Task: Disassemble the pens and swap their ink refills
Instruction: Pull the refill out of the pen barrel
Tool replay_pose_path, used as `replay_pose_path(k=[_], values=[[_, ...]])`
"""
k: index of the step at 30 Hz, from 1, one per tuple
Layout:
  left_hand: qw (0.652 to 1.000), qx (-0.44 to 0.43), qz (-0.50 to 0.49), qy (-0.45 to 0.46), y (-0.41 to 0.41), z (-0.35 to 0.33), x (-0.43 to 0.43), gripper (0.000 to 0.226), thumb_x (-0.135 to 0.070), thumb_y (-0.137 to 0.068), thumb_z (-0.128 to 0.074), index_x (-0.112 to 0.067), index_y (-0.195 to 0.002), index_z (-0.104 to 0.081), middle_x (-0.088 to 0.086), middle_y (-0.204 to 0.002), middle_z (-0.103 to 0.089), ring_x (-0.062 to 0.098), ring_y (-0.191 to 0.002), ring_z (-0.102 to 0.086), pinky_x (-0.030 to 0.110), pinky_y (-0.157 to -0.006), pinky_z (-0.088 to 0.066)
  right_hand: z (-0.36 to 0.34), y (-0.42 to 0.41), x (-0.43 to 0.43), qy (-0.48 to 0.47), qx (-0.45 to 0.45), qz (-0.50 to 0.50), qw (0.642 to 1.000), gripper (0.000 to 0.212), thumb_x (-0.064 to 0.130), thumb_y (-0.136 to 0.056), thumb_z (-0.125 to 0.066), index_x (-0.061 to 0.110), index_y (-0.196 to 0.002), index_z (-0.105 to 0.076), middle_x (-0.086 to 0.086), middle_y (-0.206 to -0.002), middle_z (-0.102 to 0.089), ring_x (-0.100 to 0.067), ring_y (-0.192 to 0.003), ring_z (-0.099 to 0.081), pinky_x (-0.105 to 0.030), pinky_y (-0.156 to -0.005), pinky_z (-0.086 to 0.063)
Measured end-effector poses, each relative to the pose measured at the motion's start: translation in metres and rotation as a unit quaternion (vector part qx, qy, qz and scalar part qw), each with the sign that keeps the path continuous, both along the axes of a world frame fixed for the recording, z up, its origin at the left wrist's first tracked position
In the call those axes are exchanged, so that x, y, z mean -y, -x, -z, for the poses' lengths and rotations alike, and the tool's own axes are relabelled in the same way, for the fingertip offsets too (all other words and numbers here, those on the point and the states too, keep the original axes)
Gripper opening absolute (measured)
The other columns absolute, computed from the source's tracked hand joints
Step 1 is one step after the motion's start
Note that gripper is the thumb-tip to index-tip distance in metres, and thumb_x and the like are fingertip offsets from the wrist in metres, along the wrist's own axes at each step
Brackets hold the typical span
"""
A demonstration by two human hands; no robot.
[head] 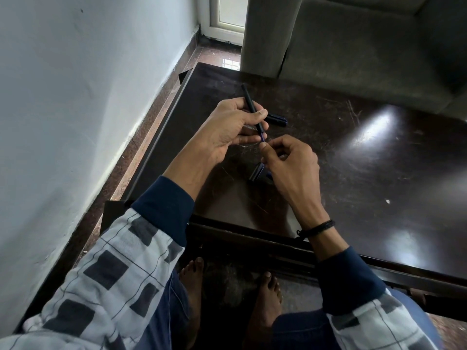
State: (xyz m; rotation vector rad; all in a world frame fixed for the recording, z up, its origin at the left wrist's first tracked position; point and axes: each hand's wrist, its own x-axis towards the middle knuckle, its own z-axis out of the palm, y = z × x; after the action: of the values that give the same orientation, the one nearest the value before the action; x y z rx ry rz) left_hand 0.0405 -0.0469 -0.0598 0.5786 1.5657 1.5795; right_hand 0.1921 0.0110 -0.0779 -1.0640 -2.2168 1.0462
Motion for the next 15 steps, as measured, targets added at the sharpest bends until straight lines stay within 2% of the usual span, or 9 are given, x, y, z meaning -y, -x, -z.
replay_pose_path(k=[15], values=[[1.000, -0.008, 0.001, 0.004, 0.0005, 0.0016, 0.0001, 0.015, -0.014, -0.097, -0.069, -0.008, -0.111, -0.068, 0.010, -0.091, -0.076, 0.024, -0.081, -0.077, 0.031, -0.073, -0.061, 0.0010, -0.0001, 0.0004, -0.004, 0.002, -0.004, 1.000, 0.017, 0.044, -0.098, -0.066, 0.028, -0.094, -0.072, 0.009, -0.081, -0.073, -0.009, -0.073, -0.071, -0.046, -0.072, -0.062]])
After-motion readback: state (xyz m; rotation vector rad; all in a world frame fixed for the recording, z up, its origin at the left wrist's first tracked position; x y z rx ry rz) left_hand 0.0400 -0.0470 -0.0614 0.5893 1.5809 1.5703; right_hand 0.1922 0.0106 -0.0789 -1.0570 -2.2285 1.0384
